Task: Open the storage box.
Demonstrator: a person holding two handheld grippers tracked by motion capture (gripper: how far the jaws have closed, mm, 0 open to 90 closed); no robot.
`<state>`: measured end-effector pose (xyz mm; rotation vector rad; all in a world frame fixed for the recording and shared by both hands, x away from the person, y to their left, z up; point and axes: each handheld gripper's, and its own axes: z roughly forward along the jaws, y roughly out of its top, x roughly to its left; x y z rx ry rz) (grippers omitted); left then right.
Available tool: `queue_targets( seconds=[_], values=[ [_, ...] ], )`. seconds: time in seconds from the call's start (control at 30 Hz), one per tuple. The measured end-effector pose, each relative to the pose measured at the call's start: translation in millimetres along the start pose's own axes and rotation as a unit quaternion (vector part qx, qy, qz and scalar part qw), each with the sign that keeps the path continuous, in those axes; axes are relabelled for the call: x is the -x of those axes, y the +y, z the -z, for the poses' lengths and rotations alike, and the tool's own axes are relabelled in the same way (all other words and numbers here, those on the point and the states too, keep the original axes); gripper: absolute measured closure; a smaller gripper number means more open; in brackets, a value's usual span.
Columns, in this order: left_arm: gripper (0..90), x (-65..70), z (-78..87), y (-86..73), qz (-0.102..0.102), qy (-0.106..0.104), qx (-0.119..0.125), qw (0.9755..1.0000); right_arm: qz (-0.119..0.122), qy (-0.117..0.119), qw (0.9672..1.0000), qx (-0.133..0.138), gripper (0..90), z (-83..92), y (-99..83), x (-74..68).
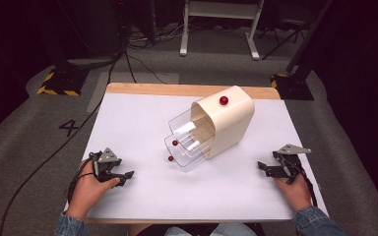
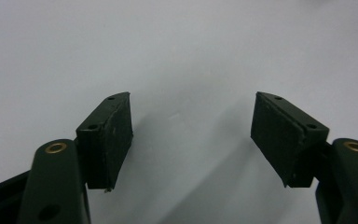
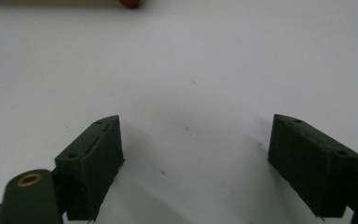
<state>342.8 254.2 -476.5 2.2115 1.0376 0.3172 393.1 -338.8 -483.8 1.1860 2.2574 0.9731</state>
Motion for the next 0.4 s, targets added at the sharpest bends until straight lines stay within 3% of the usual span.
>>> queue_targets(
  seconds=[0.07,0.17,0.2,0.4],
  values=[
    [21.9,1.7,-1.7,0.3,0.004,-0.005,0.0,1.0,0.0,0.0,1.0,0.0,17.8,0.0,0.0,0.1],
    [11.6,5.5,-4.8,-0.6,-0.015,-0.003,-0.003,0.9999,0.0,0.0,1.0,0.0,17.8,0.0,0.0,0.0],
    [11.5,7.8,-5.8,-1.9,-0.024,0.005,-0.001,0.9997,0.001,0.0,1.0,0.0,17.8,0.0,0.0,0.1],
    [11.5,8.4,-5.8,-2.3,-0.02,0.003,0.0,0.9998,0.0,0.0,1.0,0.0,17.8,0.0,0.0,0.1]
  ],
)
